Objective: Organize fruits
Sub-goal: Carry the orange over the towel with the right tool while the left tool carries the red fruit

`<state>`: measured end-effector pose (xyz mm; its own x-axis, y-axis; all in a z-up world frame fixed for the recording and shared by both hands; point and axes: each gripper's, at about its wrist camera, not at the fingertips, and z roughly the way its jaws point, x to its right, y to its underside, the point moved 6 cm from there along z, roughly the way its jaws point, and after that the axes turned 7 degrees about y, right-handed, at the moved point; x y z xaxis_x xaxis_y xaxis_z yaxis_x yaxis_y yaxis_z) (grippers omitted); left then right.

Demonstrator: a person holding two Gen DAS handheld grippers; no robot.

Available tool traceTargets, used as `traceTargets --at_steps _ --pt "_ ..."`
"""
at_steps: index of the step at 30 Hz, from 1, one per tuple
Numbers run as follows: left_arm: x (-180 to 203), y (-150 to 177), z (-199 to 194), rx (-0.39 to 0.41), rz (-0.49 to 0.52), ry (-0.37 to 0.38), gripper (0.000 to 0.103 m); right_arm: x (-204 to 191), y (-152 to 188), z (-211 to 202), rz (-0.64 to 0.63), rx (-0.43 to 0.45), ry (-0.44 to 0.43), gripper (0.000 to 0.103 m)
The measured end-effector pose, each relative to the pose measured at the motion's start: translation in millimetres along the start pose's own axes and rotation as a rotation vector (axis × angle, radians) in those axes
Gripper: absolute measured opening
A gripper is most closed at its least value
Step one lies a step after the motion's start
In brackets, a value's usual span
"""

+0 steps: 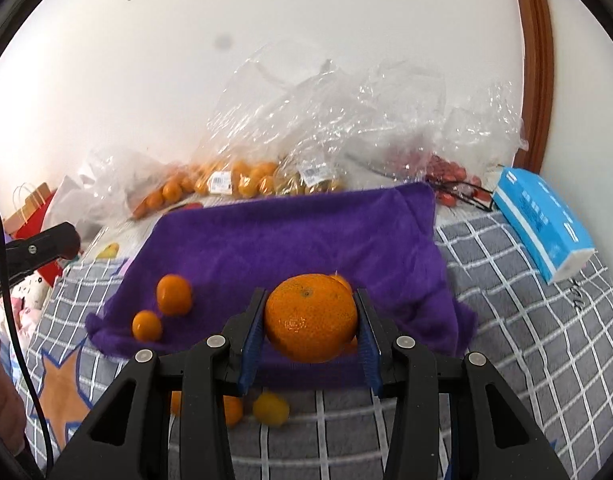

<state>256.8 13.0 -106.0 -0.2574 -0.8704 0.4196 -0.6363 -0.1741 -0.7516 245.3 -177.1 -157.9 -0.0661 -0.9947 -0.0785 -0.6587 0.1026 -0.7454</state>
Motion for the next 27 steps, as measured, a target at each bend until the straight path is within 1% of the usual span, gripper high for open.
traceTargets --at_steps 3,6,9,11,14,17,21,23,27 --pt "-2.7 -6.8 13.5 0.013 -0.005 0.005 0.024 -5.2 -11.2 10.7 -0.012 0.006 -0.011 0.042" --pt "-9.0 -2.3 24.0 0.017 -0.003 -0.001 0.024 -11.8 -18.6 19.4 -0.044 0.031 -0.023 0.042" --pt "-19.7 6.5 34.0 0.014 -0.024 -0.001 0.024 -13.7 -17.7 30.9 -0.052 0.036 -0.036 0.042" --pt "-24.3 11.6 38.6 0.011 -0.034 0.001 0.024 -12.8 -14.4 38.0 -0.038 0.022 -0.034 0.042" --pt "-28.8 16.3 43.1 0.017 -0.040 -0.007 0.024 -10.7 -11.3 40.6 -0.027 0.022 -0.050 0.042" --pt "-32.1 19.9 50.0 0.011 -0.050 -0.012 0.024 -5.8 -10.7 40.9 -0.037 0.039 -0.034 0.042" --pt "-39.0 25.1 59.9 0.001 -0.061 -0.029 0.024 6.1 -7.6 44.7 -0.018 0.028 -0.029 0.042" --pt "-42.2 27.9 64.9 -0.010 -0.055 -0.054 0.024 12.3 -6.6 46.6 -0.010 0.023 -0.015 0.042" --pt "-44.5 31.6 70.6 -0.031 -0.057 -0.058 0.024 18.4 -7.3 48.1 0.006 0.022 -0.014 0.042"
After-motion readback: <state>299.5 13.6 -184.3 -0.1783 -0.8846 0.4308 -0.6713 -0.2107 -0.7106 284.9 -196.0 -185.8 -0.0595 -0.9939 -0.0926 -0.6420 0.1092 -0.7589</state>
